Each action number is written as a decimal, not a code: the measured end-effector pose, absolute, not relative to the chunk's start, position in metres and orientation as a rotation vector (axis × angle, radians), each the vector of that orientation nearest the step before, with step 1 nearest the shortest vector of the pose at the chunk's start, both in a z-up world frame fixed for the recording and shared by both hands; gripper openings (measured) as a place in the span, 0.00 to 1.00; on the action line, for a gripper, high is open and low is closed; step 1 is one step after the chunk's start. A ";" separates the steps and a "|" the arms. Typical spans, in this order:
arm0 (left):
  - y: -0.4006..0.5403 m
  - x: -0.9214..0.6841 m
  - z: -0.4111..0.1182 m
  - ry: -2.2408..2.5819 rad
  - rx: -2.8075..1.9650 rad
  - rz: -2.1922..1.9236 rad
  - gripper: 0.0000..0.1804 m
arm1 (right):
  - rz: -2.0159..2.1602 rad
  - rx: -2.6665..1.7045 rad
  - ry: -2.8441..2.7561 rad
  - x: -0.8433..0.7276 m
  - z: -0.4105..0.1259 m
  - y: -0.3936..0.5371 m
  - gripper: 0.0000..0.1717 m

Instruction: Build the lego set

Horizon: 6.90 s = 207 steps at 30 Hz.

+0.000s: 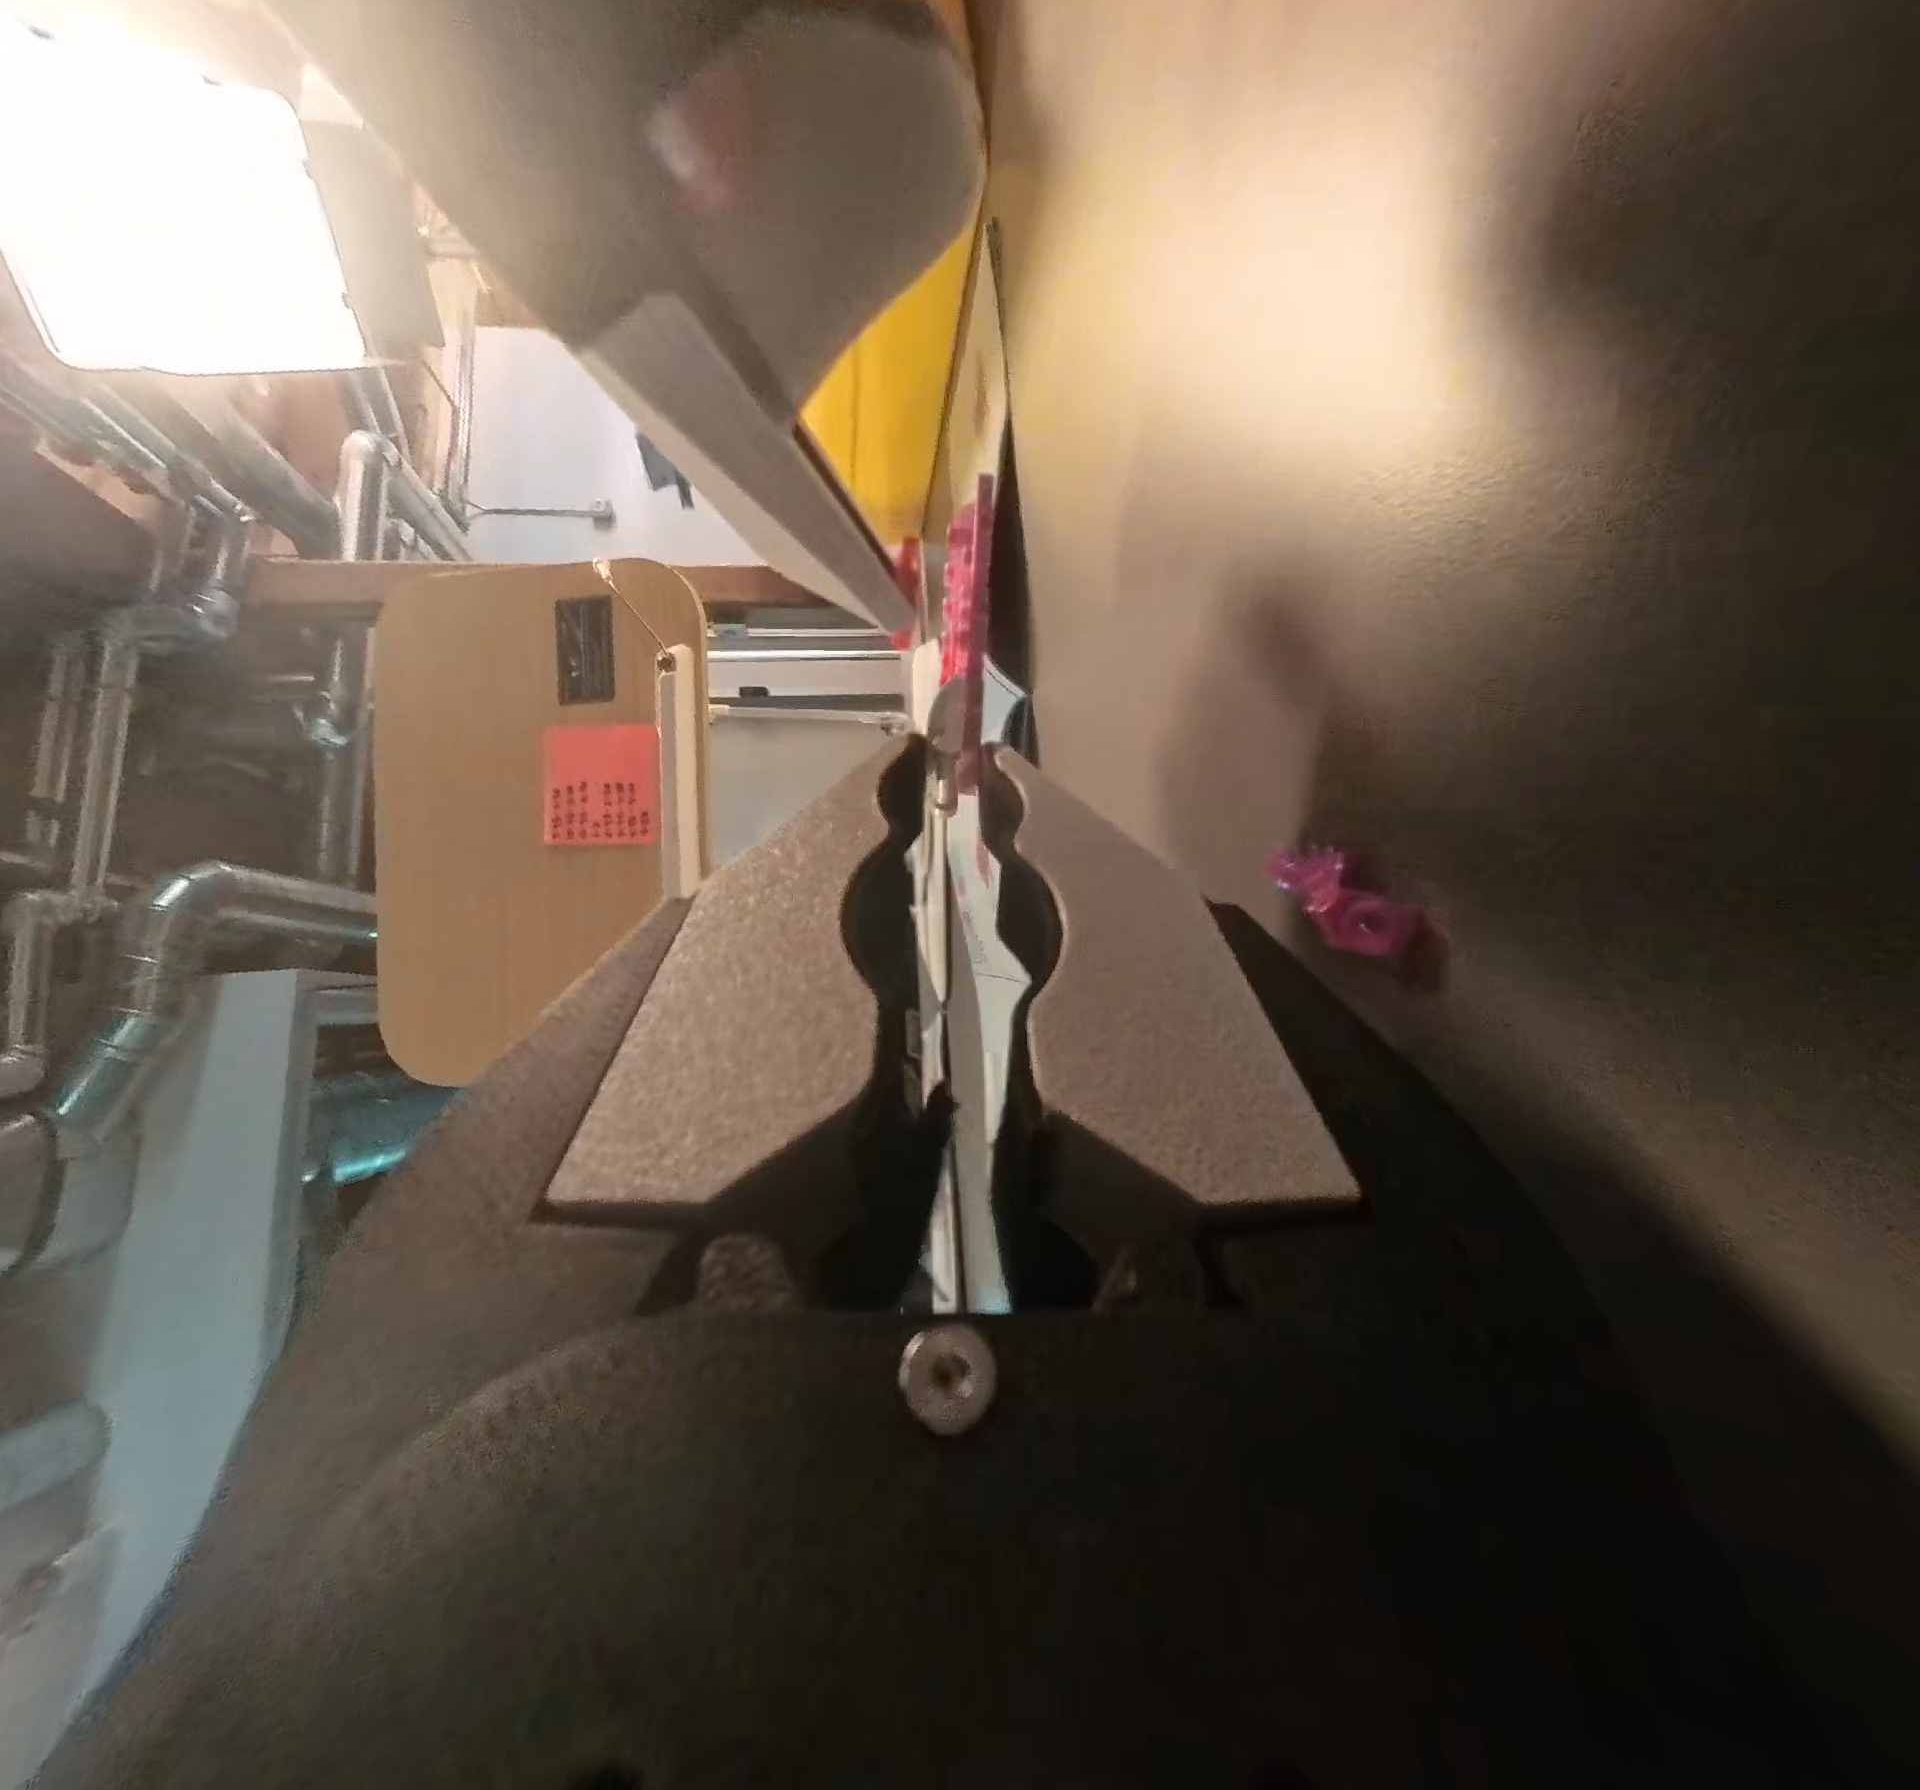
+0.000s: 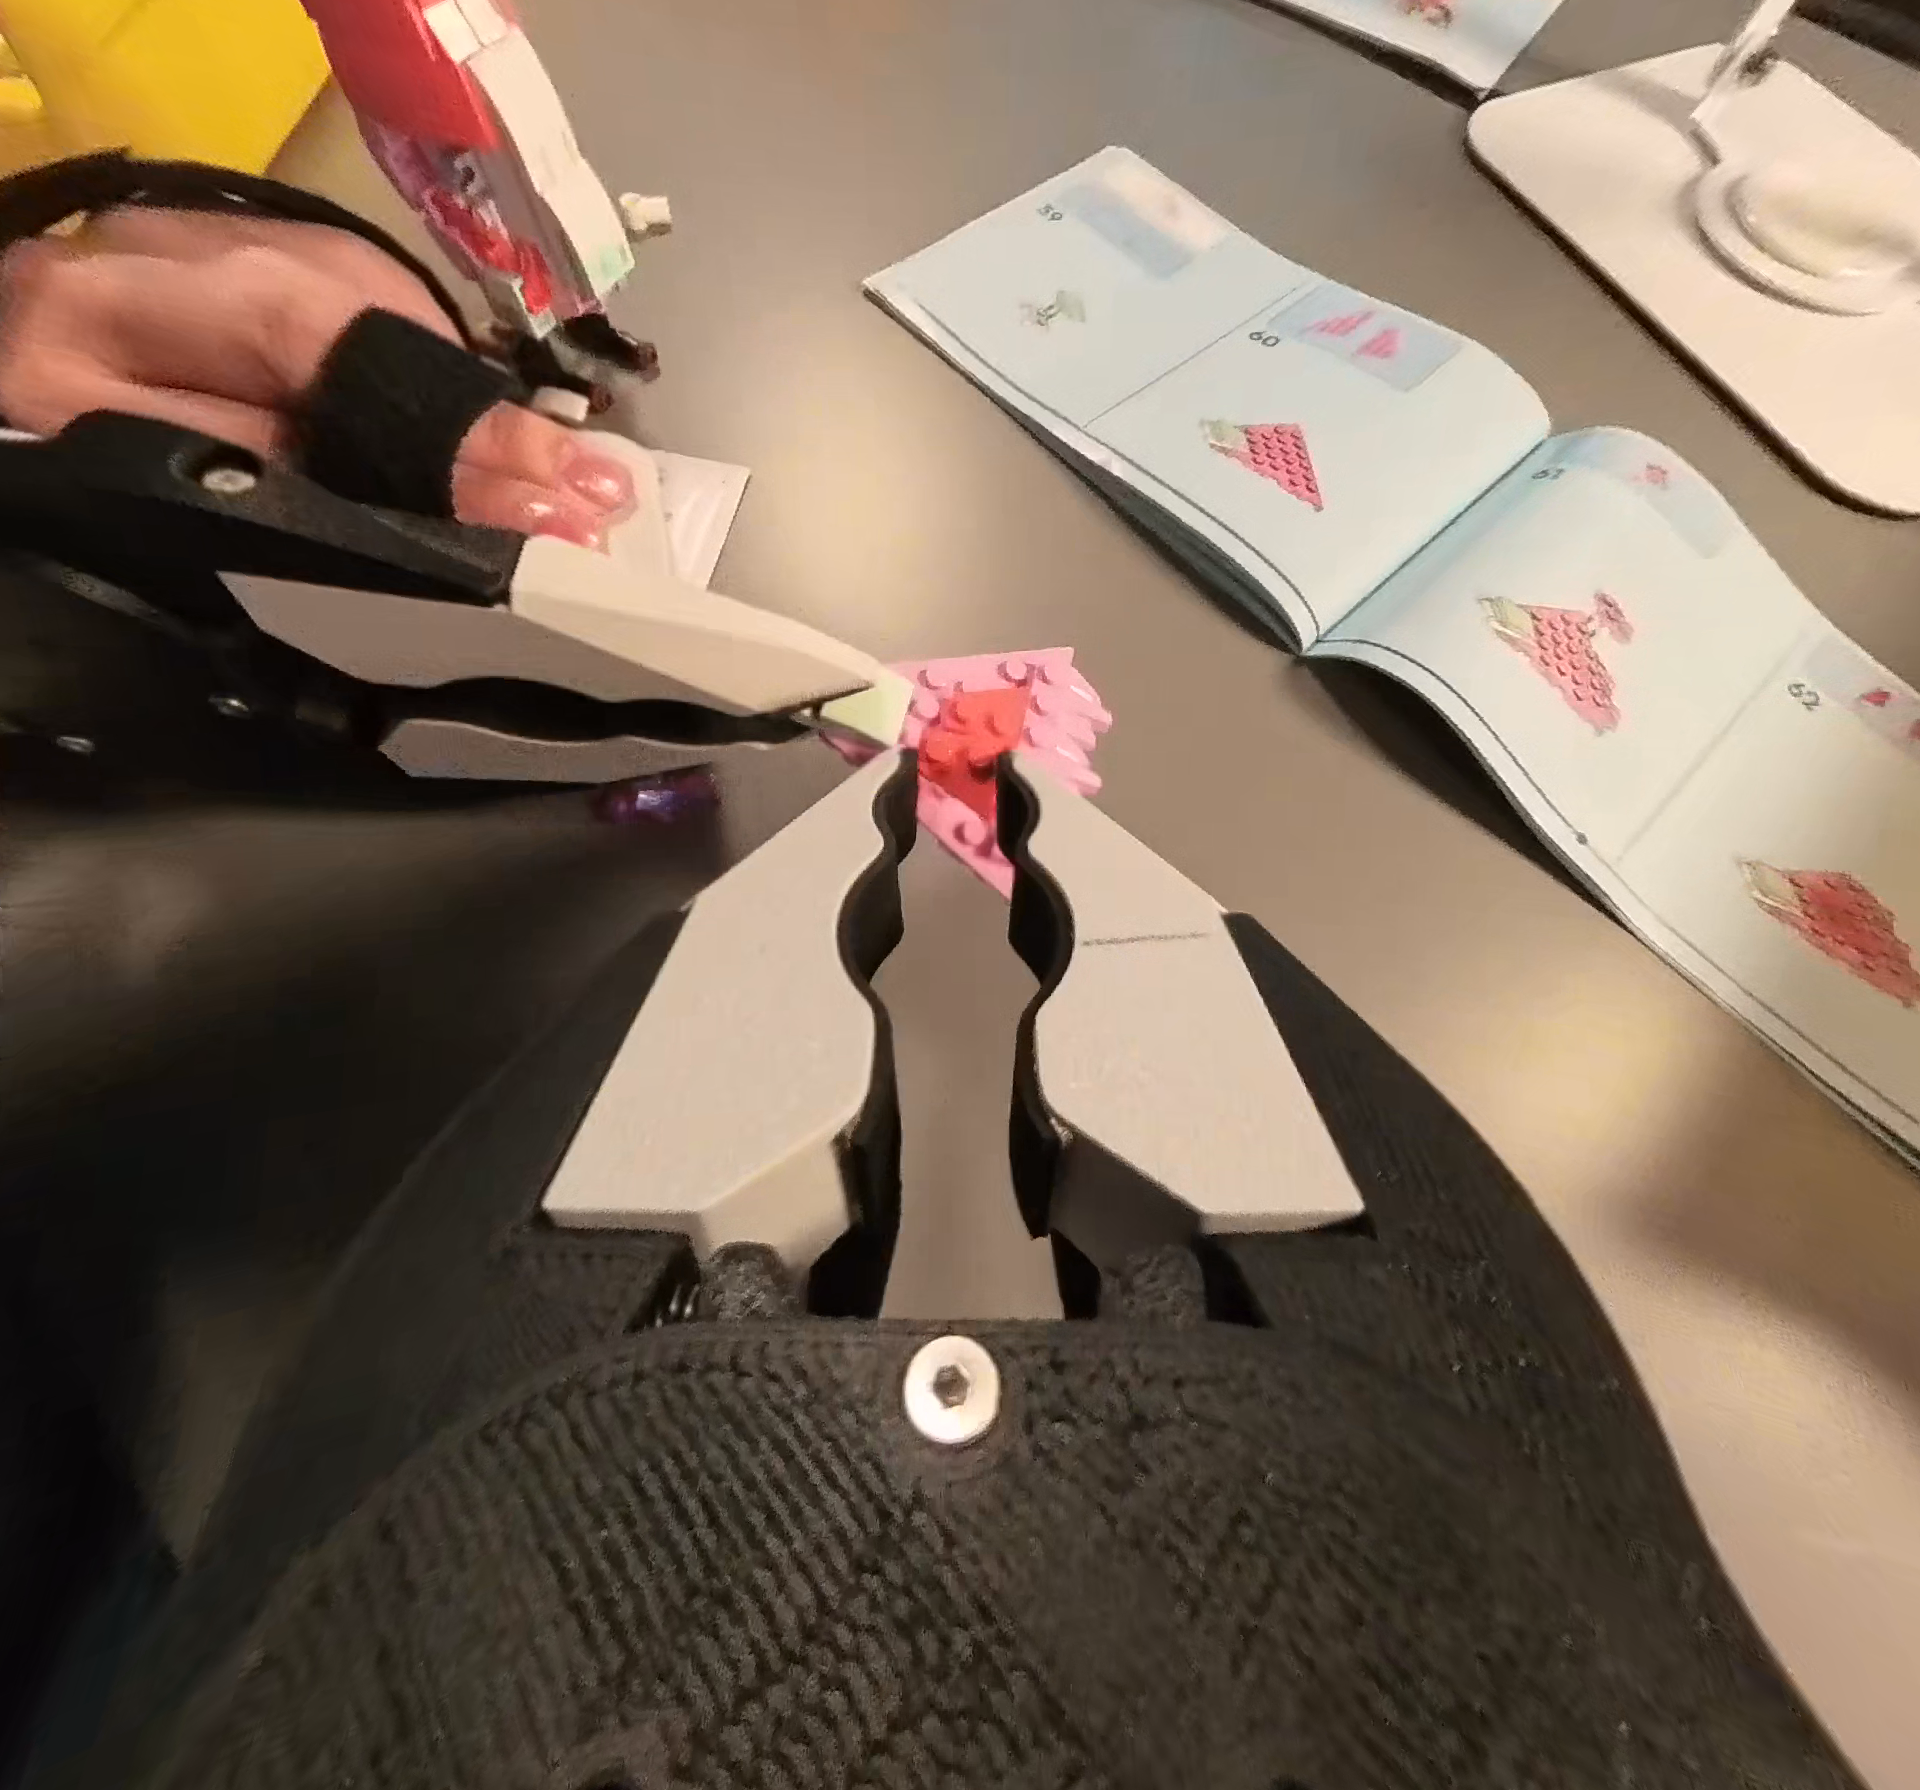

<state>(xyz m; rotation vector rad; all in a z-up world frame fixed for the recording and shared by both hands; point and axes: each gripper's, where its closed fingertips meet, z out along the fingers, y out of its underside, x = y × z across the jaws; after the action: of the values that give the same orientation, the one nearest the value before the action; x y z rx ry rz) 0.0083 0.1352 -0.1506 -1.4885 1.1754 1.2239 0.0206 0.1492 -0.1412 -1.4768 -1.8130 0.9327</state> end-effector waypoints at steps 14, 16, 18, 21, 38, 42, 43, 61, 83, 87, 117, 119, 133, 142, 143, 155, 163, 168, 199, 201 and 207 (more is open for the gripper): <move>0.134 0.013 -0.146 1.192 -1.440 1.255 0.05 | 0.888 -1.504 -1.913 0.018 -0.146 0.148 0.08; 0.134 0.013 -0.147 1.194 -1.446 1.255 0.05 | 0.879 -1.523 -1.910 0.018 -0.147 0.149 0.08; 0.134 0.013 -0.147 1.194 -1.449 1.257 0.05 | 0.875 -1.549 -1.899 0.017 -0.147 0.149 0.08; 0.135 0.012 -0.147 1.190 -1.452 1.266 0.05 | 0.852 -1.577 -1.875 0.017 -0.147 0.150 0.08; 0.135 0.010 -0.147 1.176 -1.471 1.272 0.05 | 0.869 -1.547 -1.768 0.012 -0.137 0.155 0.17; 0.135 0.006 -0.147 1.161 -1.493 1.267 0.05 | 1.038 -1.280 -1.760 0.015 -0.111 0.149 0.29; 0.135 0.005 -0.147 1.153 -1.501 1.264 0.05 | 1.012 -1.168 -1.797 0.019 -0.111 0.147 0.32; 0.132 0.006 -0.141 1.094 -1.518 1.190 0.04 | 0.073 -0.230 -1.801 0.004 -0.145 0.150 0.14; 0.129 0.013 -0.144 1.134 -1.525 1.176 0.05 | -0.071 -0.093 -1.833 0.007 -0.151 0.151 0.03; 0.130 0.013 -0.147 1.140 -1.538 1.167 0.05 | -0.073 -0.094 -1.852 0.007 -0.154 0.152 0.03; 0.132 0.007 -0.161 1.096 -1.677 1.045 0.05 | 0.166 -0.426 -1.800 0.008 -0.160 0.167 0.38; 0.133 0.006 -0.165 1.098 -1.699 1.038 0.05 | 0.152 -0.432 -1.756 0.020 -0.155 0.181 0.41; 0.131 0.030 -0.186 1.141 -1.787 0.776 0.11 | 0.475 -0.907 -1.225 0.060 -0.100 0.276 0.39; 0.124 0.065 -0.141 0.737 -1.832 -0.013 0.31 | 0.655 -1.101 -0.850 0.083 -0.072 0.335 0.16; 0.130 0.060 -0.135 0.705 -1.828 0.029 0.28 | 0.642 -1.109 -0.803 0.086 -0.069 0.346 0.12; 0.296 0.038 -0.118 0.568 -2.078 0.140 0.23 | 0.577 -0.898 -0.793 0.082 -0.044 0.376 0.00; 0.368 0.034 -0.164 0.594 -2.218 0.030 0.23 | 0.606 -0.864 -0.814 0.087 -0.042 0.391 0.00; 0.381 0.035 -0.179 0.563 -2.279 -0.154 0.34 | 0.639 -0.877 -0.808 0.086 -0.043 0.396 0.00; 0.341 -0.025 -0.184 0.386 -2.361 0.232 0.39 | 0.517 -0.813 -0.972 0.063 -0.056 0.366 0.00; 0.328 -0.029 -0.181 0.420 -2.369 0.263 0.40 | 0.527 -0.841 -0.951 0.063 -0.056 0.369 0.00; 0.306 -0.032 -0.167 0.444 -2.344 0.201 0.34 | 0.577 -0.903 -0.895 0.069 -0.056 0.379 0.00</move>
<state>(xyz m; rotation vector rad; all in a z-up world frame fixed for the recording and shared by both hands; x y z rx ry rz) -0.0320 0.3061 -0.1667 -2.3440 0.4439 0.2014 0.0690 0.3785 -0.0556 -0.9031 -0.8954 0.5774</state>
